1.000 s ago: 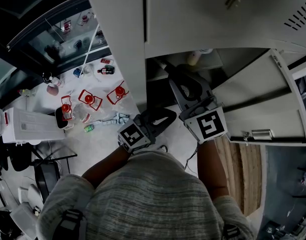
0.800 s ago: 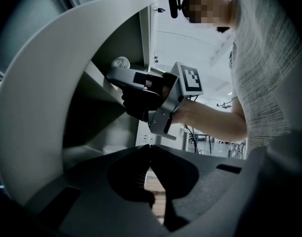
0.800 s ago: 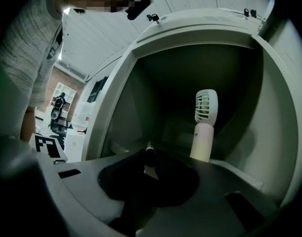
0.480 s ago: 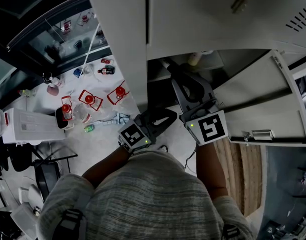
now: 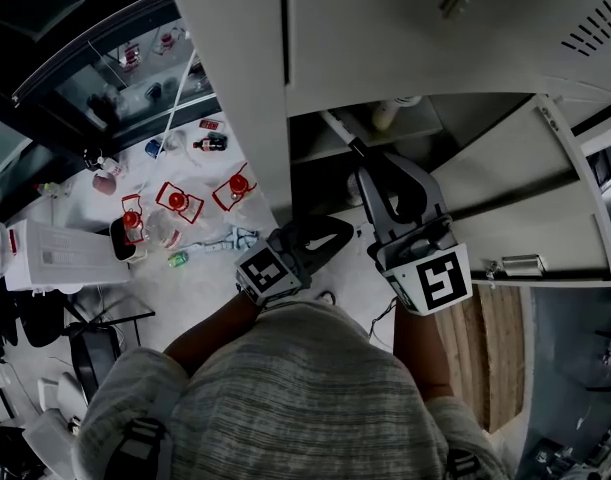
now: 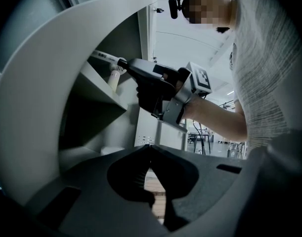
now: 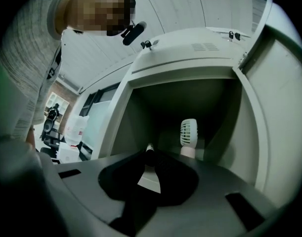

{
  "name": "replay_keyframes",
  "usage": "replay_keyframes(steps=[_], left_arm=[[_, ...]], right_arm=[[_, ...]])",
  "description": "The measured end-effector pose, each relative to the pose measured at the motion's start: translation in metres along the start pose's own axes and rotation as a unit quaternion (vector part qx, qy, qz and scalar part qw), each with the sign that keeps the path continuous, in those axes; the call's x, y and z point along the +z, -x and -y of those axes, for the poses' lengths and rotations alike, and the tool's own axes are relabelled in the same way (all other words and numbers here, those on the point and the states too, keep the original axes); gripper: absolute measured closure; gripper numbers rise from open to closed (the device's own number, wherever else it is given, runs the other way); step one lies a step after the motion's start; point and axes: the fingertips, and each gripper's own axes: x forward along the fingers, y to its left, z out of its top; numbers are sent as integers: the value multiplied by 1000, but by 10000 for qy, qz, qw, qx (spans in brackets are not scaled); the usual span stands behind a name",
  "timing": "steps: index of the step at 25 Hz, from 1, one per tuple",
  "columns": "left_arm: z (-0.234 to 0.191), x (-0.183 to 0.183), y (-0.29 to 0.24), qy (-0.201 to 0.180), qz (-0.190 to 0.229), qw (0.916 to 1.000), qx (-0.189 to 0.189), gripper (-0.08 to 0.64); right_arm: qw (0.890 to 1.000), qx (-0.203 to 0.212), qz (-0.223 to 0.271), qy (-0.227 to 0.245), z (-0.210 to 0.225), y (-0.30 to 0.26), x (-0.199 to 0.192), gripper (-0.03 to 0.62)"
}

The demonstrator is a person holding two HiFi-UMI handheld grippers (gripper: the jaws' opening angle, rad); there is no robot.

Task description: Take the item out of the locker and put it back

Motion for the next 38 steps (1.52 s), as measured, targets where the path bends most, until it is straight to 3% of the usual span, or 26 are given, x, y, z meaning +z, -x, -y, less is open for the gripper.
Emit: replay_keyframes(steps=[21, 38], left_arm=[[20, 2, -16, -118, -86, 9993, -353, 552], [30, 2, -16, -173, -144, 9987, -450, 552]], right_arm=[[9979, -480, 441, 56, 5, 100, 38, 515], [9972, -609, 400, -187, -1, 113, 39, 515]])
